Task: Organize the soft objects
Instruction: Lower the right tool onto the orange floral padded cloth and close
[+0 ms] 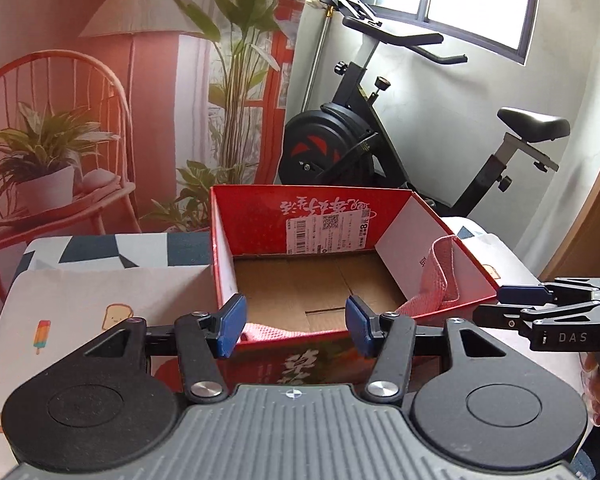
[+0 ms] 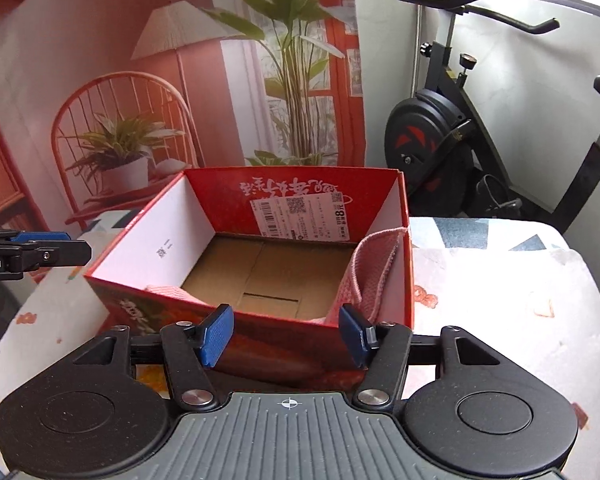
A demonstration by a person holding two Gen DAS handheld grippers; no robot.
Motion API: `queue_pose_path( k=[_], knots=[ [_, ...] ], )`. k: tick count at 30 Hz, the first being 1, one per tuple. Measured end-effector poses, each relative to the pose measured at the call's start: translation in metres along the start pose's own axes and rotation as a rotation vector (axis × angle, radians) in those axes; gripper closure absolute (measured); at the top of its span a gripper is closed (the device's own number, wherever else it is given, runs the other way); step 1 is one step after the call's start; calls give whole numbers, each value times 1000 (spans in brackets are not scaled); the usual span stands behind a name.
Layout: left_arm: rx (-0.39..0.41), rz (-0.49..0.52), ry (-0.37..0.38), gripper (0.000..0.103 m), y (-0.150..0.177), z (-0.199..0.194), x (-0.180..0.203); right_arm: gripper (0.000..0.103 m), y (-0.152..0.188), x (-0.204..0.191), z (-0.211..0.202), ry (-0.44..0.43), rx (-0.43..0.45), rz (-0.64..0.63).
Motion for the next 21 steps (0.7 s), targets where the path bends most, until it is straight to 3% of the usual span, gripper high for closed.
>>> queue_pose_path(
  k=[5,10,21],
  knots=[
    [-47,-64,-13,46,34,-10,-27,48,33,-23,-8,-51,-19,52],
    [-124,-138,-23,46,71,1,-47,48,70,-42,1,-98,-100,133],
    [-188,-260,-5,46,110,19,-62,48,106,-64,13,-138,-203,165]
  ],
)
Point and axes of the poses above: each gripper's, at about its wrist camera, not at the fingertips, and z roughly the way its jaws point, x to its right, y to its underside, the point moved 6 cm from there along z, roughly the way its jaws point, and after that the axes turned 8 degrees about -z, right-handed, at the moved point
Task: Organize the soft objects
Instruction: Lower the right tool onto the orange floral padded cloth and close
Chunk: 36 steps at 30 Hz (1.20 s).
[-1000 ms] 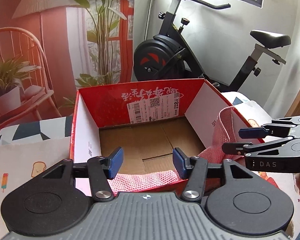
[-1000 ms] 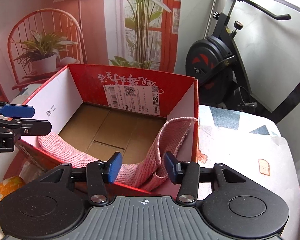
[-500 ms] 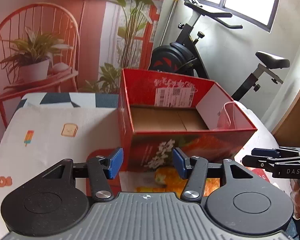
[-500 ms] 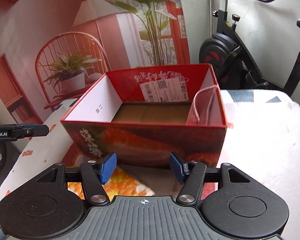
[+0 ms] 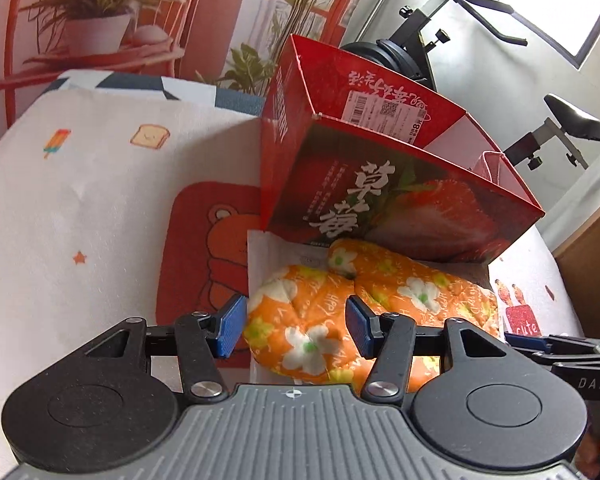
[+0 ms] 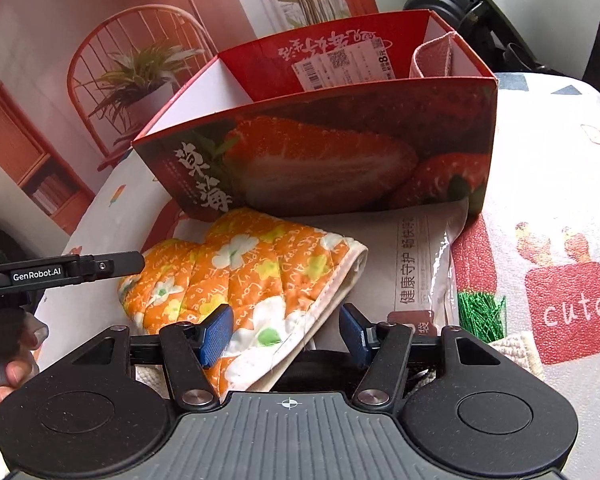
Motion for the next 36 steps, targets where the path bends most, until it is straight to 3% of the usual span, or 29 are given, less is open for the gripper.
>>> queue_pose_path(
  k=[15,22,27,31,36],
  knots=[
    [-19,-104,-33,44,7,20,-20,48,9,4,11,-27,-23,57],
    [-33,-63,-7,46,10,22,-8,50,12,6,13,-65,-10,95],
    [-15,-47,-40,67,13,14,-8,58,12,4,14,-92,-10,102],
    [7,-52,-49,81,14,3,-10,74,11,4,11,-103,5,105],
    [69,-14,-64,87,14,-14,0,90,6,1,2,-118,49,74]
  ],
)
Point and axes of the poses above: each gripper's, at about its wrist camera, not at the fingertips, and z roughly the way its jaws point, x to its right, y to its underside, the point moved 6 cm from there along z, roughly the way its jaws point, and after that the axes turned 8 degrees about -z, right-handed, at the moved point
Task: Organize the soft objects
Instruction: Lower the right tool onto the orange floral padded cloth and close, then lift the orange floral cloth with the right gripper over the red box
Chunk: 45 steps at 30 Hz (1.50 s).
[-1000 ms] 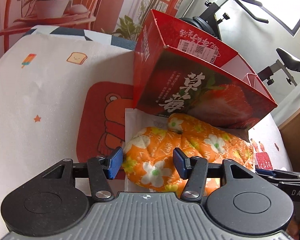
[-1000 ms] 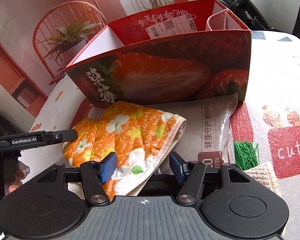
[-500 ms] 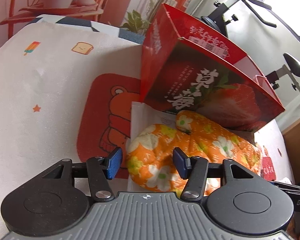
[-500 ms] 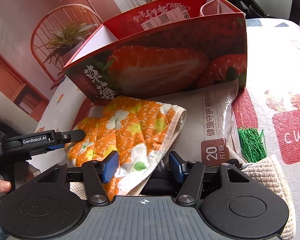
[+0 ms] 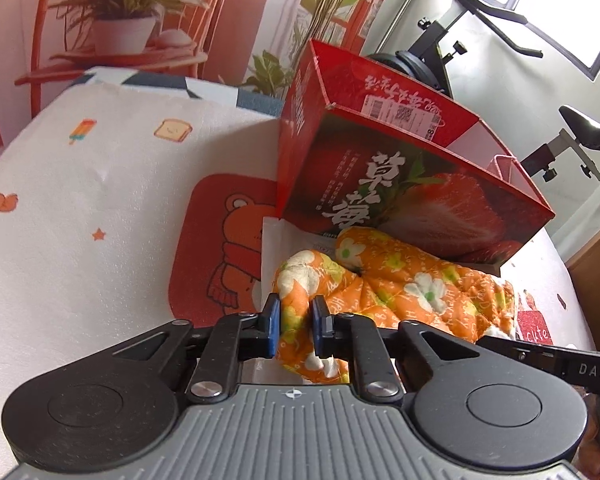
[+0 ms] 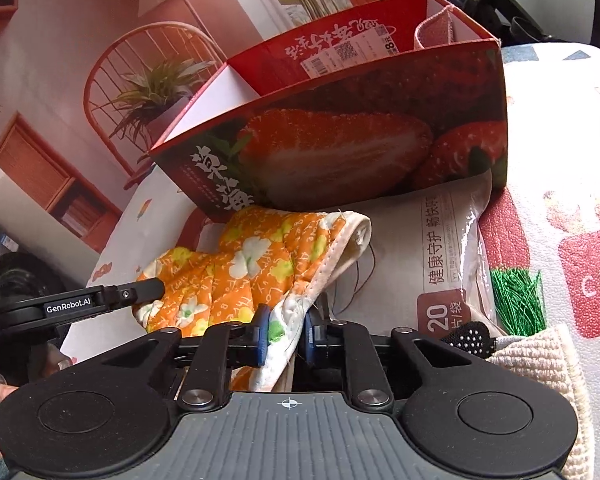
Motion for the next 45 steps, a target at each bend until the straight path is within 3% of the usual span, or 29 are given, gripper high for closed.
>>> queue_pose_path(
  k=[8,16,22,28,36,40,45],
  knots=[
    [95,55,36,88,-16,-32,21,93,-28,-8,-25,-21,103,-75],
    [207,69,84,89,-46,-66,54,94,-77,-20,-59,-45,213,-176],
    [249,99,105,89,-65,-75,75,94,-116,-20,-70,-62,253,-207],
    [296,97,140,89,-77,-87,85,94,-135,-23,-81,-71,287,-249],
    [292,149,99,89,-108,-43,107,94,-175,-10,-56,43,289,-322],
    [228,146,44,89,-127,4,113,94,-198,8,-19,149,250,-359],
    [129,114,-22,89,-135,54,105,94,-208,21,22,212,185,-373]
  ],
)
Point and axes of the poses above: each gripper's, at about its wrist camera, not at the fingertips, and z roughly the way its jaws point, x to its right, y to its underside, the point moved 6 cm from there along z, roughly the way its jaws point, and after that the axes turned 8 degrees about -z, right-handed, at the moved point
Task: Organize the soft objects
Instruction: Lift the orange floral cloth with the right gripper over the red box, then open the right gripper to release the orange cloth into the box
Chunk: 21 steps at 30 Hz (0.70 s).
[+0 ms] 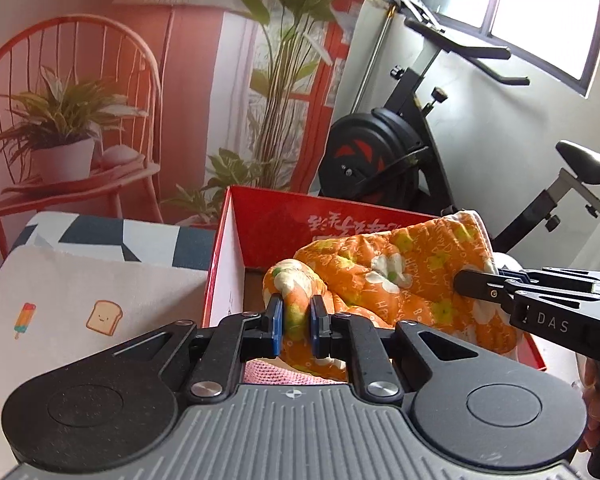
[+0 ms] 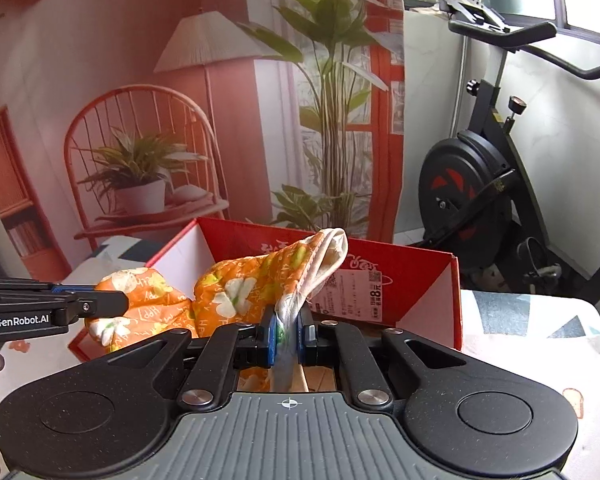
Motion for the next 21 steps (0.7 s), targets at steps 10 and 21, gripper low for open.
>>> queue_pose_path(
  k=[10,21],
  knots=[
    [-68,51,-29,76,1,33,-8,94,9,5,45,40,-74,-3],
    [-50,96,19,60,2,15,4,59,26,-1,43,144,-101,-65]
  ],
)
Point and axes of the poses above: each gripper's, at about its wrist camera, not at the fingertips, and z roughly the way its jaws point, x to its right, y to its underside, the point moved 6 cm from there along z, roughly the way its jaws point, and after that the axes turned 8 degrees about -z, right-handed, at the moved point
